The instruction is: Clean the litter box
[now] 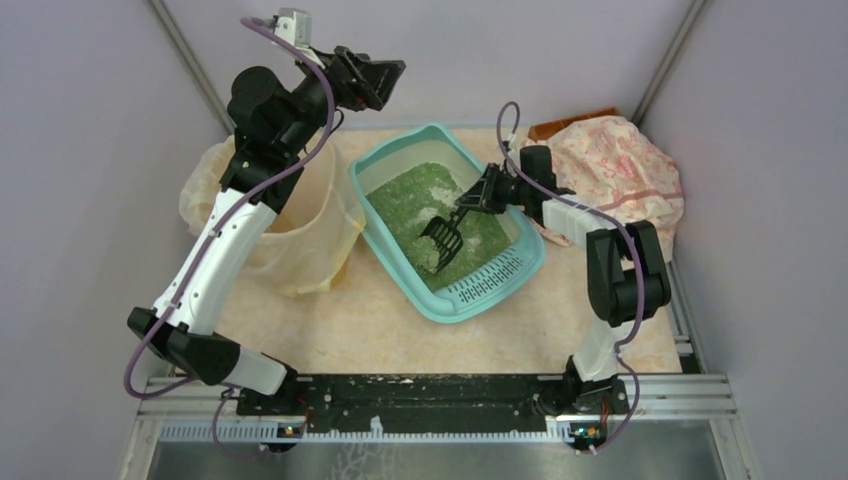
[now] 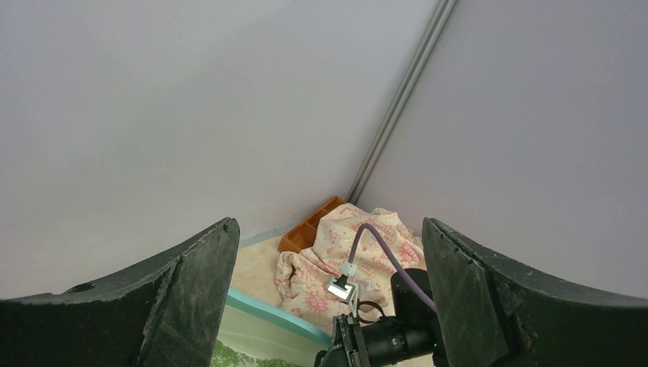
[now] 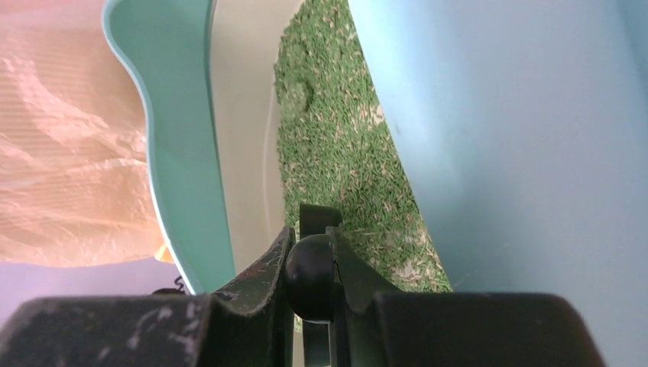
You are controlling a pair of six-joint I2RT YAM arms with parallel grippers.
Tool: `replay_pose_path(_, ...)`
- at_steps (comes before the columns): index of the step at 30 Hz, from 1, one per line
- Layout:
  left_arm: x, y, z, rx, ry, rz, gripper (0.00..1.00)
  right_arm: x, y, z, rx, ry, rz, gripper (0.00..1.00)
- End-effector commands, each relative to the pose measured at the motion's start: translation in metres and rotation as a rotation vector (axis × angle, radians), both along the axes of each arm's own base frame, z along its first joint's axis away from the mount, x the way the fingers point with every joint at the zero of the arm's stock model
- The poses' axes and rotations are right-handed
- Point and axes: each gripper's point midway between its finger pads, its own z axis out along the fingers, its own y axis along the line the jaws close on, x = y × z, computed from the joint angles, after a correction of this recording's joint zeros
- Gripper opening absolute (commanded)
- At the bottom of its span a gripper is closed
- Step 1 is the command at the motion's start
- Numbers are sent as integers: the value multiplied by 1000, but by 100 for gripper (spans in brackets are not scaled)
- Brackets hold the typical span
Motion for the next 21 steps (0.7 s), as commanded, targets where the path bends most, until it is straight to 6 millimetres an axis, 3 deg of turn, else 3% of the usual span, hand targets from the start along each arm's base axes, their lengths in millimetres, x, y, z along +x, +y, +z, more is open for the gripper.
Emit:
replay_pose_path(1, -8, 10, 24, -9, -71, 19, 94, 17, 1, 69, 65, -146, -26, 0)
replay_pose_path(7, -9, 13, 24, -3, -76, 27, 94, 27, -12, 86, 63, -176, -68, 0)
replay_pose_path(21, -11, 18, 23, -3, -74, 36, 94, 44, -69, 110, 160, -192, -195, 0)
